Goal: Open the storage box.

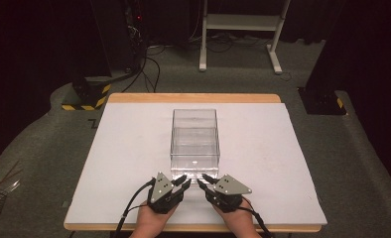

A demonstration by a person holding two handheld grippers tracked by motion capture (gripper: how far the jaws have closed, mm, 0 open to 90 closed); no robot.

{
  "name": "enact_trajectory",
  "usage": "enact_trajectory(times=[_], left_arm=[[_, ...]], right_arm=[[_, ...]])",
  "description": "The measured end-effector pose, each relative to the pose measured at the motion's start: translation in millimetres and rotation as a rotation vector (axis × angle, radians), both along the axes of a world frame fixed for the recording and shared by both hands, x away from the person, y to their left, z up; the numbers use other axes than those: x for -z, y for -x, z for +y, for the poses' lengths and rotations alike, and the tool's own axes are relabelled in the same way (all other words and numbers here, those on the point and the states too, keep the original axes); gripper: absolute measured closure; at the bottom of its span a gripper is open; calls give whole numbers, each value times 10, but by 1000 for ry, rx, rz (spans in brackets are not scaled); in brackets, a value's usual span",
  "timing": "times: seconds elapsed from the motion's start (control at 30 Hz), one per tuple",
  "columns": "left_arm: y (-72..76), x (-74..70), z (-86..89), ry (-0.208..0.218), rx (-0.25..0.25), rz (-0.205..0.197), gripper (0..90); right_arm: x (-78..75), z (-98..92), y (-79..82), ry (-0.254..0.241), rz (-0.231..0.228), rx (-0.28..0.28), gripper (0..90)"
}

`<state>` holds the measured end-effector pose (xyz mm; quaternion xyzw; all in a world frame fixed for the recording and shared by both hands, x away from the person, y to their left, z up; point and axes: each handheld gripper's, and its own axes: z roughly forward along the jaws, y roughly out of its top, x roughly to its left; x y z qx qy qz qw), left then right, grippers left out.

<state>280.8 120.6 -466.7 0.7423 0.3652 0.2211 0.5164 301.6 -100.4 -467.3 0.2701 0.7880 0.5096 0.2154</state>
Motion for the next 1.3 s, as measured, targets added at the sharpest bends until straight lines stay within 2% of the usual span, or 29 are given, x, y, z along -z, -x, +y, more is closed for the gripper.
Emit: enact_trajectory(times=[0.17, 0.4, 0.8, 1.0, 1.3], left_arm=[[116, -1, -18, -15, 25, 2, 754], [232, 8, -24, -16, 36, 5, 755], [360, 12, -36, -14, 54, 12, 757], [479, 39, -3, -20, 61, 25, 759], [507, 30, -11, -24, 69, 22, 758]], right_arm=[[9, -32, 127, 9, 6, -10, 724], [21, -60, 252, 11, 14, -30, 722], [26, -73, 361, 12, 34, -43, 718], [42, -59, 460, 38, 36, -71, 719], [36, -65, 497, 35, 48, -74, 718]])
